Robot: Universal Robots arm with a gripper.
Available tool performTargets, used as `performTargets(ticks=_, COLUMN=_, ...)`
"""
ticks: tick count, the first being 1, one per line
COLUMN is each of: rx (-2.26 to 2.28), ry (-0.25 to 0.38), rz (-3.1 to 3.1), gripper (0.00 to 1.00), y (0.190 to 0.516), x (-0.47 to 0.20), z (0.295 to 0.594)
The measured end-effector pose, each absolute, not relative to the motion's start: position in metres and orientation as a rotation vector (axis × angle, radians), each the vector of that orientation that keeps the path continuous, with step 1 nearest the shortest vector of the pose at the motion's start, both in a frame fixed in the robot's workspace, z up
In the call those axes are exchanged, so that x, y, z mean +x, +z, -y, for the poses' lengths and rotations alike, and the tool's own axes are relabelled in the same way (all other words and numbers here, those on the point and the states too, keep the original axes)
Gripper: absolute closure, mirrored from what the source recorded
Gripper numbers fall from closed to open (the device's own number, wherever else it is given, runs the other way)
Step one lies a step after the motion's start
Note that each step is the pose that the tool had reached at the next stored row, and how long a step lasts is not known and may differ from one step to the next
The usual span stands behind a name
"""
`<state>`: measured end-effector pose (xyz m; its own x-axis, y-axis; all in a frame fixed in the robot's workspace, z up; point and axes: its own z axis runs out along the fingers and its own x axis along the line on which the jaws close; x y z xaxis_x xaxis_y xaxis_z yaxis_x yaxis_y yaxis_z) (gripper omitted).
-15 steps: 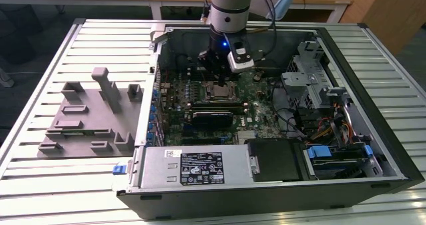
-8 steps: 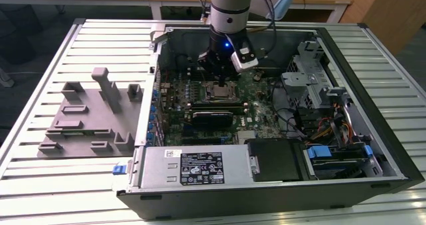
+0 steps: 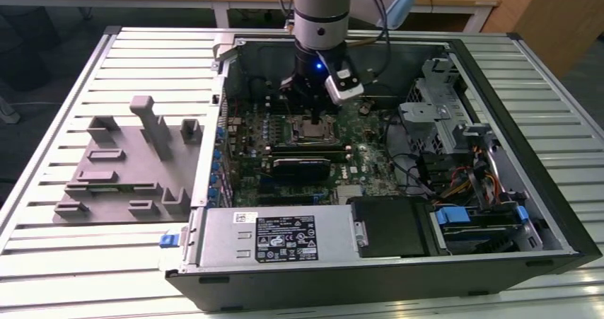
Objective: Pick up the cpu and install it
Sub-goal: 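Close the cpu cover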
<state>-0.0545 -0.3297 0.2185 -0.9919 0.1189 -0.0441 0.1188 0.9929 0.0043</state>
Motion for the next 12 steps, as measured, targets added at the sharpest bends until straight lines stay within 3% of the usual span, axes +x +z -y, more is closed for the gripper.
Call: performTargets(ticks=12, rx=0.205, ry=0.002, rz=-3.088, gripper=0.89, y=0.212, x=-0.075, z=0.33)
